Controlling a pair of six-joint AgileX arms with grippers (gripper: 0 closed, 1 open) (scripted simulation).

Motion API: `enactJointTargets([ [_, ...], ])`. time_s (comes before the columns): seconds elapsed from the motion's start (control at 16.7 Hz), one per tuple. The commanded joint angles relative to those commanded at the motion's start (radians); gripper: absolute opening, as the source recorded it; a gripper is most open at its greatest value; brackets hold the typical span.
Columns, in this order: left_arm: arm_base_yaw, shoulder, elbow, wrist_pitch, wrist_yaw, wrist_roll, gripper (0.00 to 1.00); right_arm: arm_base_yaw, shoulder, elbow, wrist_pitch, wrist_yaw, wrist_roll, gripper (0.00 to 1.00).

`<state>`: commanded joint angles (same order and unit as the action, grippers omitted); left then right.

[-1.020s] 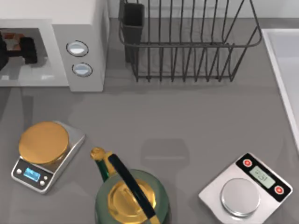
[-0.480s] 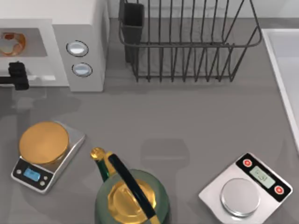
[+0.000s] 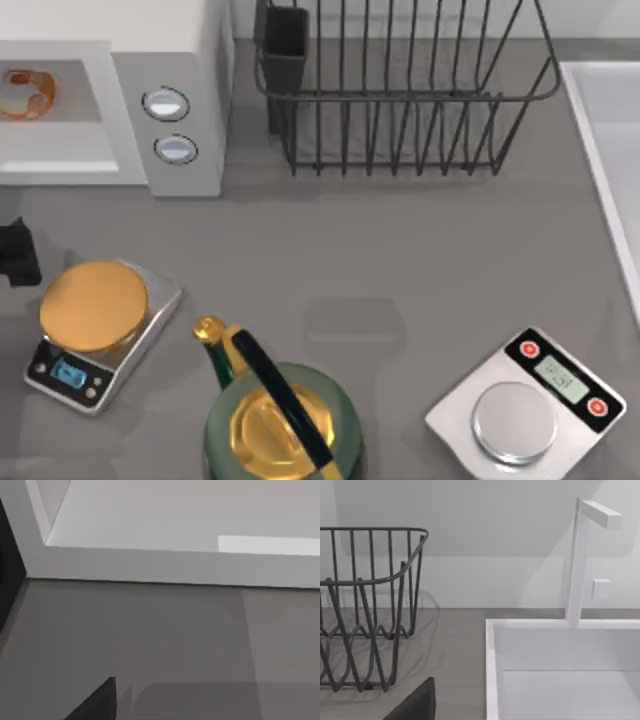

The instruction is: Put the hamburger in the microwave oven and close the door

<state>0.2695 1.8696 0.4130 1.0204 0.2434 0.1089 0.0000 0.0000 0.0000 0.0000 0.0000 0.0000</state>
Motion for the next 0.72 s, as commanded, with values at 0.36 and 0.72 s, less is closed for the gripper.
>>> enactJointTargets([
  [0.36, 0.000, -0.001, -0.011, -0.002, 0.003, 0.003, 1.00, 0.000, 0.000, 0.000, 0.000, 0.000, 0.000, 1.00],
  [0.72, 0.008, -0.111, 0.111, -0.220, 0.020, 0.098, 1.00, 0.000, 0.000, 0.000, 0.000, 0.000, 0.000, 1.00],
])
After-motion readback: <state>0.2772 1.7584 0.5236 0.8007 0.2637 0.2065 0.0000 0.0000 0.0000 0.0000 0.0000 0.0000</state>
